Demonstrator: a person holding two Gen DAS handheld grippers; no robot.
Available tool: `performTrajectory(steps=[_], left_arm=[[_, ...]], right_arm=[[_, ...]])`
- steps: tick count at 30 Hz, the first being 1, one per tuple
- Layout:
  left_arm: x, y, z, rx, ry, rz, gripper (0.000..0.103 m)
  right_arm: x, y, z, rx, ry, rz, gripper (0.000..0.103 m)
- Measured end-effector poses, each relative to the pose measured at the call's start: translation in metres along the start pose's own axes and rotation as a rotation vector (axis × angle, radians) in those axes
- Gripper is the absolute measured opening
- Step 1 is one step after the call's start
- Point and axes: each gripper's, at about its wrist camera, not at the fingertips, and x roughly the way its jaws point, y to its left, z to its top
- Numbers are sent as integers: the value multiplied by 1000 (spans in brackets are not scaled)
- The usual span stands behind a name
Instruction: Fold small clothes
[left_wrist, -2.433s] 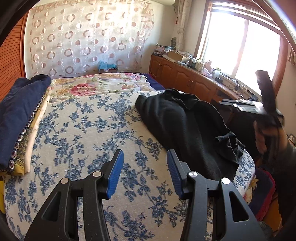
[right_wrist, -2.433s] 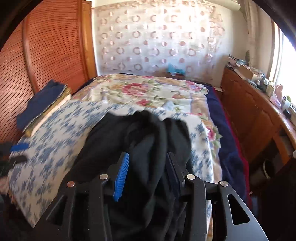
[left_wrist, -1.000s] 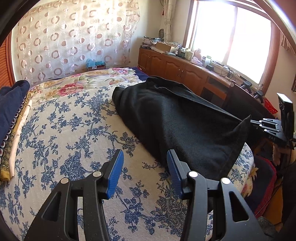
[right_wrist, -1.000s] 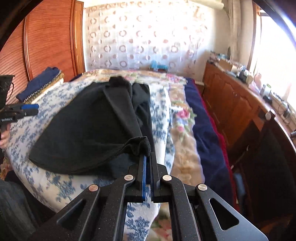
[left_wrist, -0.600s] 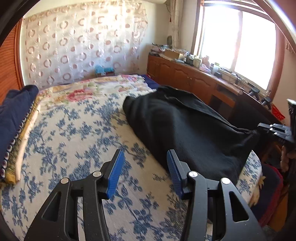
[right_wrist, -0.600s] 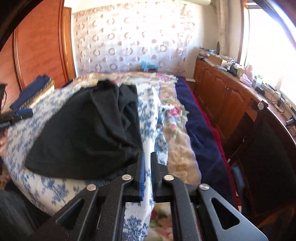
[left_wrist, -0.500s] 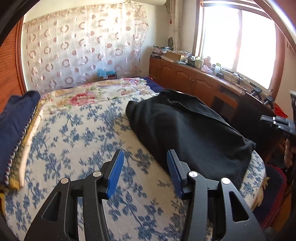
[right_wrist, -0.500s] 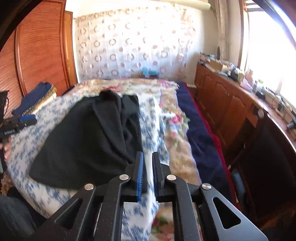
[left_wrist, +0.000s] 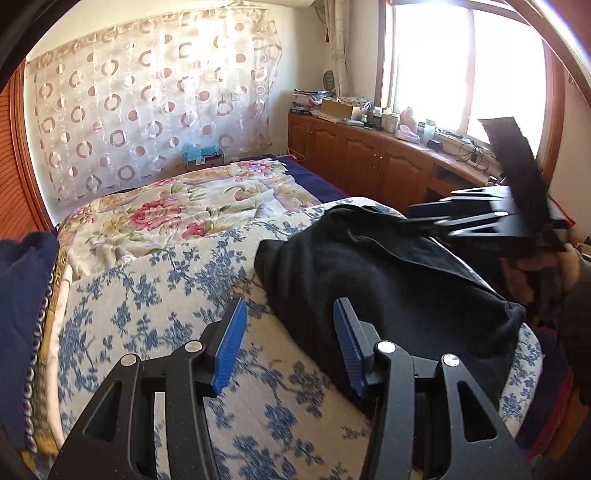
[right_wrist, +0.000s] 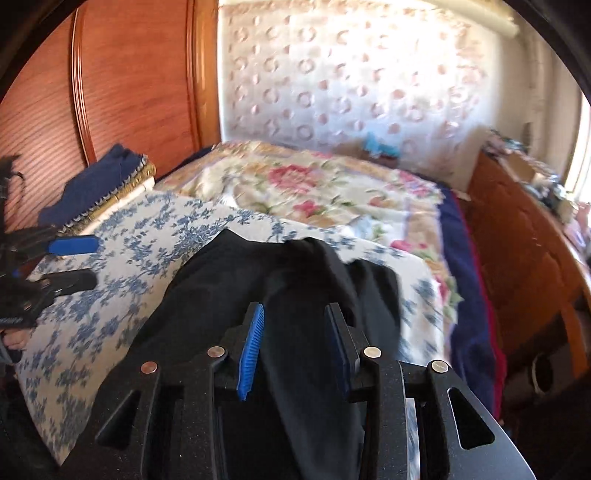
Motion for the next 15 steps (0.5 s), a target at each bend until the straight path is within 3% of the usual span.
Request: performTrajectory(steps=[6, 7, 8, 12, 15], left_arm=[[19, 11, 4, -15, 29, -7, 50], [23, 12, 5, -15, 38, -11, 50], [26, 13, 5, -14, 43, -13, 50], [40, 20, 7, -9, 68, -7, 50], [48, 26, 10, -9, 81, -1, 50]], right_arm=[[59, -10, 16, -37, 126, 46, 35], [59, -14, 17, -42, 128, 54, 26], [57, -18, 19, -46, 120, 65, 3], [33, -46, 22, -9, 40, 13, 3], [7, -86, 26, 77, -24, -104, 3]])
